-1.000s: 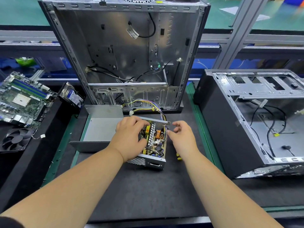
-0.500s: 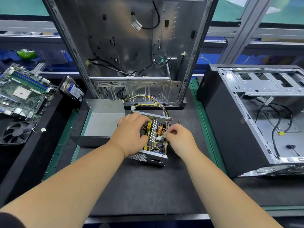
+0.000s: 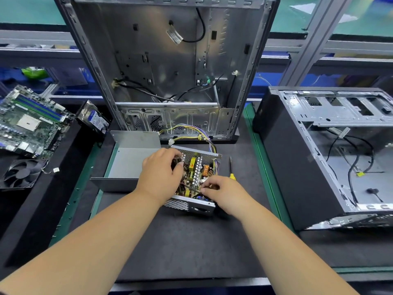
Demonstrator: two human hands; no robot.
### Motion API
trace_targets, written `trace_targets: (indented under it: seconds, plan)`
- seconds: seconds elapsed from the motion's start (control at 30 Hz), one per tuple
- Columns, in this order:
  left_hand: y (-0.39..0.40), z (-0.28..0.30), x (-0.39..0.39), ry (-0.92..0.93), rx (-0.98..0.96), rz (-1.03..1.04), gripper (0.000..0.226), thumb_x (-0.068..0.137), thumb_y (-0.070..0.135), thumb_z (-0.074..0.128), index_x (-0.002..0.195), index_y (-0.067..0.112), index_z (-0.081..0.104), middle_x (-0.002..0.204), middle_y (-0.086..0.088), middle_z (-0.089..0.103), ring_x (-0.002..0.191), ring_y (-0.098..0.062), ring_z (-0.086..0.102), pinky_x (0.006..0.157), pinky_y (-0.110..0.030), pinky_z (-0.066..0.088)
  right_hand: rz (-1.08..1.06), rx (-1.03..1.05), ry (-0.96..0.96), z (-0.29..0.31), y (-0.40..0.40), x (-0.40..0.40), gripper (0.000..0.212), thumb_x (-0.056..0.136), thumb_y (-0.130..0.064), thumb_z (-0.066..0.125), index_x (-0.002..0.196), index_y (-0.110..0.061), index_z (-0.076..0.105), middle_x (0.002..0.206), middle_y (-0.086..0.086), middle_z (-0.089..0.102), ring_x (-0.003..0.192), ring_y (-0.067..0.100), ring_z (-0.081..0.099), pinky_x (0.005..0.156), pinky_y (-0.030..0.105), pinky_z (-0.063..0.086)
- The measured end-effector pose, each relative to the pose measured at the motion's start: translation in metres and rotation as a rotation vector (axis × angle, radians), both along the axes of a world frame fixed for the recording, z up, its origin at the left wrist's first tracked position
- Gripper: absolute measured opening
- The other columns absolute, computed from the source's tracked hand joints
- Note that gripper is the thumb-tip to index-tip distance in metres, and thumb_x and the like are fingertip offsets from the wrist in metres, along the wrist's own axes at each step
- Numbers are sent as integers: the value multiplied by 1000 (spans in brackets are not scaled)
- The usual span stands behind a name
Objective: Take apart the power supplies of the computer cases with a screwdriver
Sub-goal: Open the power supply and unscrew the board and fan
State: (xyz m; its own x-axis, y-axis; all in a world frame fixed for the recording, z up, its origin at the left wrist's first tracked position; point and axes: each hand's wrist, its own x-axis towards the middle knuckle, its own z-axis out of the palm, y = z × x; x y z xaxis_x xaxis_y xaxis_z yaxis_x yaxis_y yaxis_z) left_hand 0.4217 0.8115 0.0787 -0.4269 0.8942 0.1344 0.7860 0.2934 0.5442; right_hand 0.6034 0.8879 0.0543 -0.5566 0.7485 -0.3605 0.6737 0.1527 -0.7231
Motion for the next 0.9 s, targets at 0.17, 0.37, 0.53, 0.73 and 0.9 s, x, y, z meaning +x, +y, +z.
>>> trace_targets:
  seconds: [0.17,0.37,0.53,0.73,0.9]
  plan:
    - [-1,13,-12,-147,-84,-78,22,94,31,62,116,31,63,111,9,55,113,-18,52,102,-38,40,-69,223,39,3,12,17,12,96,-31,60,87,-32,67,91,-6,63,76,8,57,66,24,43]
    - [-8,23,-31,104,-440,-104,89,65,73,73,140,34,43,136,4,50,127,-25,49,110,-39,35,-146,136,54,-1,16,25,13,94,-24,58,88,-31,68,93,-6,63,69,8,54,67,26,46]
    - [-6,19,-27,-14,-423,-56,83,65,67,76,134,33,47,124,4,46,117,-26,54,103,-41,44,-109,164,48,1,12,18,15,94,-23,59,84,-32,65,90,-9,63,77,7,56,63,21,39]
    - [-12,18,-12,11,-205,-87,68,62,41,76,123,37,47,111,14,29,115,-15,33,85,-30,40,-119,162,73,3,11,11,20,93,-22,59,78,-34,64,75,-11,61,64,5,53,62,27,44]
    - [-13,31,-2,28,-3,-165,73,59,58,80,122,38,47,115,17,29,112,-8,30,87,-28,37,-129,167,103,7,9,7,21,93,-25,60,76,-37,62,71,-13,58,61,1,51,58,24,37]
